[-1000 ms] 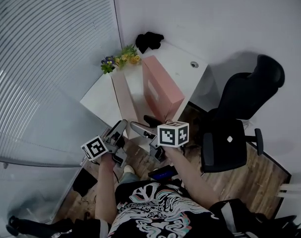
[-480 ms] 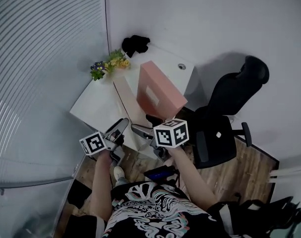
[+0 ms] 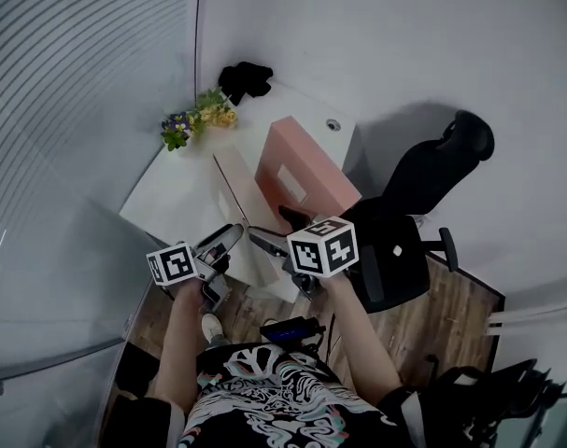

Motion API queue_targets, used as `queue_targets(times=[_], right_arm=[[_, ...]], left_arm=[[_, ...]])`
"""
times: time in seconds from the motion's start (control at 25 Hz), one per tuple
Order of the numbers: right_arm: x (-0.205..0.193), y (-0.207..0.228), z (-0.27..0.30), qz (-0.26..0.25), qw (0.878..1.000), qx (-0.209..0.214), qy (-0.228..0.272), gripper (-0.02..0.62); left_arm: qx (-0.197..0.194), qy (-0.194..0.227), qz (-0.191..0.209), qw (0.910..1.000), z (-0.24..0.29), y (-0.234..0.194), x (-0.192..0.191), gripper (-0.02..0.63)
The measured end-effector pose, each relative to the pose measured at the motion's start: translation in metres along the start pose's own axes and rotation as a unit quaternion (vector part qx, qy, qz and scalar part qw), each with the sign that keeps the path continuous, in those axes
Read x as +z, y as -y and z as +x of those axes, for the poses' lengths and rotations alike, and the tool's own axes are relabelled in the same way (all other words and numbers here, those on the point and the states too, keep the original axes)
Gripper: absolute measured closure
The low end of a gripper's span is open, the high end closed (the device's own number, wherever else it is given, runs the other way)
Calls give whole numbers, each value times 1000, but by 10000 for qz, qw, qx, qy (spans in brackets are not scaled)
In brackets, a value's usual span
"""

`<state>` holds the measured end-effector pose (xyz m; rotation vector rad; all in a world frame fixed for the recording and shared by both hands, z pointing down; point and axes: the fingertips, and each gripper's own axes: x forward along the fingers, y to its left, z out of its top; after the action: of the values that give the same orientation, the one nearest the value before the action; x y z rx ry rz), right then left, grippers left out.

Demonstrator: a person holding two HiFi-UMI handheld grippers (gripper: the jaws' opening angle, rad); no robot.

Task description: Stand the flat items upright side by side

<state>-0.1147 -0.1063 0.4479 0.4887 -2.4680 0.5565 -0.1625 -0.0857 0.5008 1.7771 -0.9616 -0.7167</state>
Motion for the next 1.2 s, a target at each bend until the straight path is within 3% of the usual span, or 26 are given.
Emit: queue_targets(times=[0.44,0.68,0.96,1.2], right_arm=[[27,3,39,-337,9973,-442,-479,222],[44,13,68,-403,9946,-673,-680,215],[57,22,103,-964,9847,-964,-1089,186],[50,38,114,-734,9777,-1325,-1456,208]], left_arm=[[-65,-331,35,9994,-1,-19,8,397],[49,-667,301,9973,4,-30,5,397],[-8,-706,197,9973,1,-36,10,399],[-40,-766,234,9968,-1,-41,15,402]])
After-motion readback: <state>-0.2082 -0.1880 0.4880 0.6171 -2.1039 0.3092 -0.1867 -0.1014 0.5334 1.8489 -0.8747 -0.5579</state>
